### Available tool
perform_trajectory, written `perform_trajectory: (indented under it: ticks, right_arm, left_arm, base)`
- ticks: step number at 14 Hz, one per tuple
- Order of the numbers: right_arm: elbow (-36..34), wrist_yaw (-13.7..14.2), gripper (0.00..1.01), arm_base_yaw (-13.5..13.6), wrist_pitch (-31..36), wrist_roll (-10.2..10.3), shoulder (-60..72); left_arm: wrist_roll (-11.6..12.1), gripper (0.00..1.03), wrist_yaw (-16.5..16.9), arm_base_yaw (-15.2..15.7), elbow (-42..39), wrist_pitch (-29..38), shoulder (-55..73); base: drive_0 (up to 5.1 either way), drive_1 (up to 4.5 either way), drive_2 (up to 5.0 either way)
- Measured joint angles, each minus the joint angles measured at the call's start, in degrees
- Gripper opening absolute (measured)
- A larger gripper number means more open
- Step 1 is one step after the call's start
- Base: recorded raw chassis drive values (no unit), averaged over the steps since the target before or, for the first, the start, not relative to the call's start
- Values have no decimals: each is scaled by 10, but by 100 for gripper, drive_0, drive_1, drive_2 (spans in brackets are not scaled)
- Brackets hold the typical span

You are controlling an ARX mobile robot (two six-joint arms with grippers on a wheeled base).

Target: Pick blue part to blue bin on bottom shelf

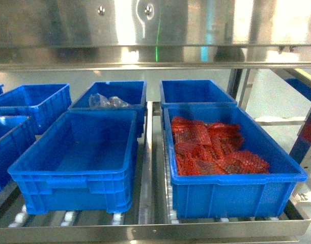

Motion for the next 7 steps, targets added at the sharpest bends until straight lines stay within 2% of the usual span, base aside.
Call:
perform_trajectory:
  ticks: [7]
  right_arm:
    - [0, 0, 98, 0, 0, 0, 0]
  left_arm:
    - [0, 43, 0, 0, 0, 0, 0]
  base:
    - [0, 0, 0]
